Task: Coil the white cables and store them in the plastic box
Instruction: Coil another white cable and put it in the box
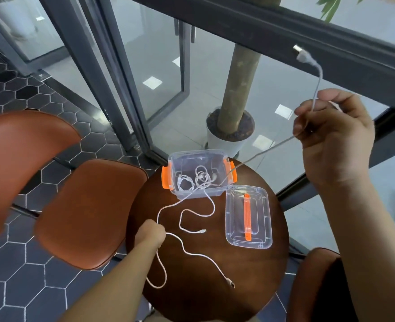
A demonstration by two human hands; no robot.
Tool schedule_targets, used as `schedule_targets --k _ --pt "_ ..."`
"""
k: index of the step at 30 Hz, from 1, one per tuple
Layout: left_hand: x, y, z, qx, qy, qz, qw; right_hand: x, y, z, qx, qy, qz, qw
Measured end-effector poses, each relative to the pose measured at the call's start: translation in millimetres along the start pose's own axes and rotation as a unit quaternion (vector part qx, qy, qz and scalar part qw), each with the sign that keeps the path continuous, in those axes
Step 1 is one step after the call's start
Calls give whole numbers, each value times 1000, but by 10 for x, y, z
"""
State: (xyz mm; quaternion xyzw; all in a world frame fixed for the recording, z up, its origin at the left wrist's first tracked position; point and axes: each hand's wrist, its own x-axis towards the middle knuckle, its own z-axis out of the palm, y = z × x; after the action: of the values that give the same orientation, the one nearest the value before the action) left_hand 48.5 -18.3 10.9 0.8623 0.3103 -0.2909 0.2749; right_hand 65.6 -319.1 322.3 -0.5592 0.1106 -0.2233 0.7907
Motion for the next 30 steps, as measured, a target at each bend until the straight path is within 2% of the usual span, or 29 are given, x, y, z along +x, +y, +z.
schedule_targets --k 6,13,16,20,25,27,28,30 --pt "70 223 19 -70 12 -25 997 9 -34 106 -42 -53 -11 998" --pt "195 149 -67 -121 24 -58 991 117 -308 101 -30 -22 -51 998" --pt "374 100 29 -124 14 -56 991 123 -315 203 -51 -59 -41 996" --pt "737 -70 182 -135 8 -64 989 106 -209 403 -151 -137 -19 979" --pt "23 234 -137 -137 17 -31 990 -15 35 543 -333 -240 13 912" --pt "2 250 -170 -219 17 -73 973 -25 26 489 -423 -263 -8 867" --pt "9 253 -188 -306 5 -110 946 -12 -3 437 -489 -271 -36 828" --pt "7 228 -250 -479 -28 -170 861 5 -78 303 -617 -271 -87 733"
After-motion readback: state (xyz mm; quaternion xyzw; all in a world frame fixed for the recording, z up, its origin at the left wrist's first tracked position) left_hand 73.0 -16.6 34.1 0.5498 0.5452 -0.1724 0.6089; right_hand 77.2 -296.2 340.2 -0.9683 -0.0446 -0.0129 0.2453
